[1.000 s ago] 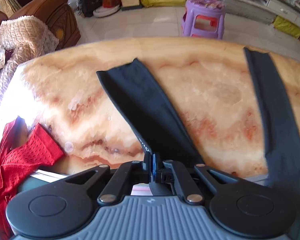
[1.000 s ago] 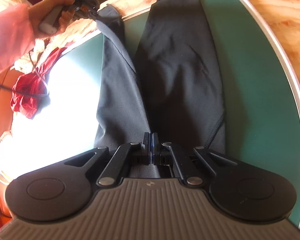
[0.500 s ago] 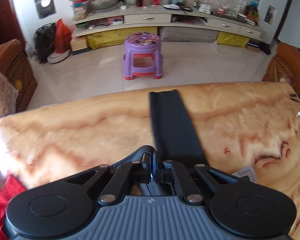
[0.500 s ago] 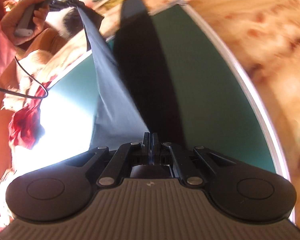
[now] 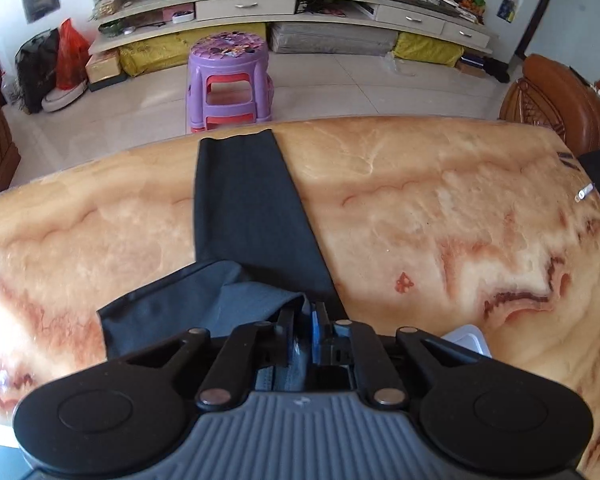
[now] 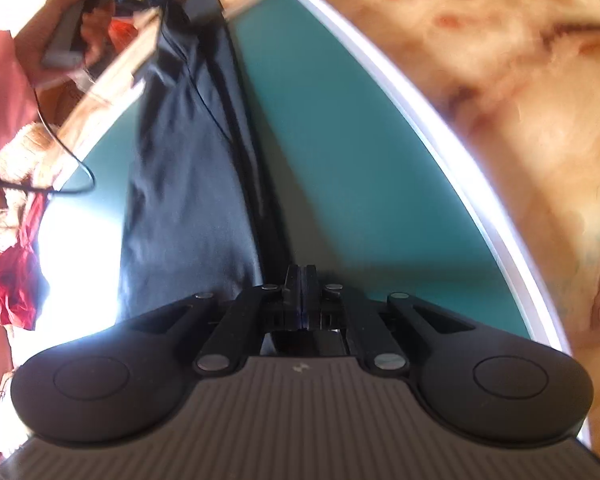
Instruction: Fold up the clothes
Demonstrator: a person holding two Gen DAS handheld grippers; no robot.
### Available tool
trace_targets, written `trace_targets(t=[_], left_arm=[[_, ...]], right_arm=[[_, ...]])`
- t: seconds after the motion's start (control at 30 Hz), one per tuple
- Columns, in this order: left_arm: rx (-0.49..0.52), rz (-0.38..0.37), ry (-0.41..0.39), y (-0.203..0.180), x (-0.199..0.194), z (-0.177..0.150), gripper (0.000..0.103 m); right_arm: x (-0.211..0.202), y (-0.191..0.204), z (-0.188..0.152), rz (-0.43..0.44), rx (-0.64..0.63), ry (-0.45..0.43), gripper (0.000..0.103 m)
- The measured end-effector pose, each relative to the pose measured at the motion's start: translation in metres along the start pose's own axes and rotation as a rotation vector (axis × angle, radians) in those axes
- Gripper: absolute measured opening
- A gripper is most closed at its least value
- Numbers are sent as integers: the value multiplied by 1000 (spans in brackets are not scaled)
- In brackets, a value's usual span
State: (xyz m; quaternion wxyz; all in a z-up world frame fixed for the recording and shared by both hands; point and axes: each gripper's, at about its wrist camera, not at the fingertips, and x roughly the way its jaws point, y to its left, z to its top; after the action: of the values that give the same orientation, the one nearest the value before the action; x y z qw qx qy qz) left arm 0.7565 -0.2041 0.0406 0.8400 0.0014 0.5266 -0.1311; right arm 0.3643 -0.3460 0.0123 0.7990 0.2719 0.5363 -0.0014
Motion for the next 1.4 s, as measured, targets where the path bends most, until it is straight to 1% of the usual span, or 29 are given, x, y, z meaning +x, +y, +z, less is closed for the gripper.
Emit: trace_targets(t=[0.03,0.07,0.1,0.13,0.23,0.3,0.37,0.4,0.5,0.57,0.67,0.77,0.8,0.83,0.9,0.97,1.03,1.1,1.17,1.23,1.33,1.4], left_arm=[[-16,-5,-2,5,-6,-1,12],[-39,2,-13,12,-16,-4,14],[-62,9,-24,19,-26,-6,22],[-84,17,-34,26,-36,-9,34],[-115,59,-53,44,-66,-32,40],[-143,61,-37,54,-79,-53,42],[-170,62,-21,63,-91,-74,42],[-171,57,-1,64,-94,-87,42],[-163,39,54,57,-100,-133,42],[-153,19,87,50,-102,-161,42],[-146,-32,133,39,-102,-199,42],[-139,-79,166,29,-103,-227,42],[-137,-88,174,26,-104,-234,42],[-135,-97,181,23,-104,-242,42],[-139,-103,184,23,-108,-249,42],[-137,-105,185,23,-111,-255,42],[-120,-95,172,24,-114,-256,42],[-102,-86,167,25,-116,-255,42],[-92,-88,163,28,-117,-254,42],[-80,-95,158,28,-118,-254,46],[-60,-96,156,28,-118,-258,46],[-66,-101,164,27,-117,-258,50]], right_arm=[[-1,4,6,5,-14,-16,9],[-2,6,15,21,-28,-34,17],[-3,8,25,38,-44,-51,21],[-2,11,38,55,-64,-64,22],[12,27,86,117,-139,-101,24],[30,45,124,142,-192,-108,31],[49,65,161,164,-249,-115,32],[52,74,175,162,-280,-122,33],[67,112,208,150,-405,-138,33],[80,148,225,142,-550,-166,33],[91,206,227,140,-853,-190,33],[116,253,212,100,-1182,-159,33],[127,263,209,100,-1227,-128,33],[137,272,206,103,-1266,-97,33],[156,287,200,125,-1290,-33,33],[176,298,191,110,-1332,0,33],[188,297,183,84,-1375,25,33],[196,294,183,69,-1395,58,33],[202,292,188,53,-1412,69,33],[208,292,194,46,-1447,115,33],[215,298,194,45,-1555,177,33],[220,303,191,37,-1649,216,32]])
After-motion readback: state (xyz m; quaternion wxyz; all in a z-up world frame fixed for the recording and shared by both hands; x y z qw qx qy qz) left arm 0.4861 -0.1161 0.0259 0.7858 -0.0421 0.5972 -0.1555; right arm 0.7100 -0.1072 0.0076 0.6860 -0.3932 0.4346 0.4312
